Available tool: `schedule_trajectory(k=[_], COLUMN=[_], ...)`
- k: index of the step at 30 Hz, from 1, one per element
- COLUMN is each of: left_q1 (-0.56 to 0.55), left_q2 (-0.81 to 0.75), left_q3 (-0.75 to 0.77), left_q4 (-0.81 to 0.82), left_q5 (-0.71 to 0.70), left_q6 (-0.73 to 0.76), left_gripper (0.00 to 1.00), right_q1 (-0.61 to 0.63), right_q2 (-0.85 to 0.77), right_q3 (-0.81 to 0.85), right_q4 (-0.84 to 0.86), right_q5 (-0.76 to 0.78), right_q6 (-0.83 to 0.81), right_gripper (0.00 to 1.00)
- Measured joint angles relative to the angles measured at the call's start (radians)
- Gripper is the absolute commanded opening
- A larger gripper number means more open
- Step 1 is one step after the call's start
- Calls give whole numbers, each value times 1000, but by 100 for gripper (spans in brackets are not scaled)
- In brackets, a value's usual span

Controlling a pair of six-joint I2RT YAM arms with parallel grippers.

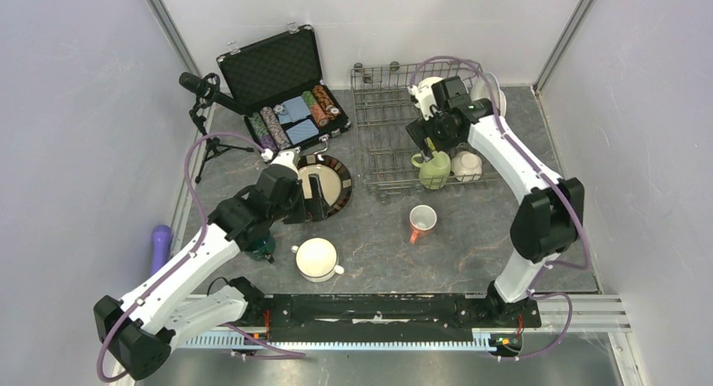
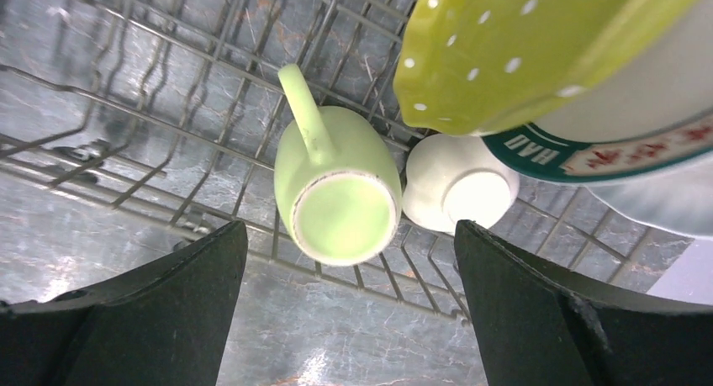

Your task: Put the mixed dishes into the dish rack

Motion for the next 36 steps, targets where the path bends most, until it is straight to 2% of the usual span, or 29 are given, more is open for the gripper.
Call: schedule_trajectory(k=[4,11,17,24,27,33,36], left_q1=[0,0,0,0,0,0,0], left_q2=[22,10,14,34,34,34,34], left_q3=[-10,-62,-106,-116,-129,-138,-138], left_q4=[-63,-87,-33,75,115,148,153], left_q5=[-15,-15,63,166,192,215,220], left_q6=[-15,-27,-26,-26,-27,-27,-27], left_gripper=[98,96,97,100,100,100,100], right_q1=[2,61,133,133,133,133,133], right_q2=[-112,-319,-482,-743,-797,-801,-769], right_q3=[-30,-193,-408,-687,-754,-862,-888], right_q4=[46,155,211,253,257,304,330], right_q5=[-36,-121,-136,-47,-29,-53,-75], right_q6=[38,115,213,376,415,473,493], right_gripper=[98,91,89,79,67,53,53])
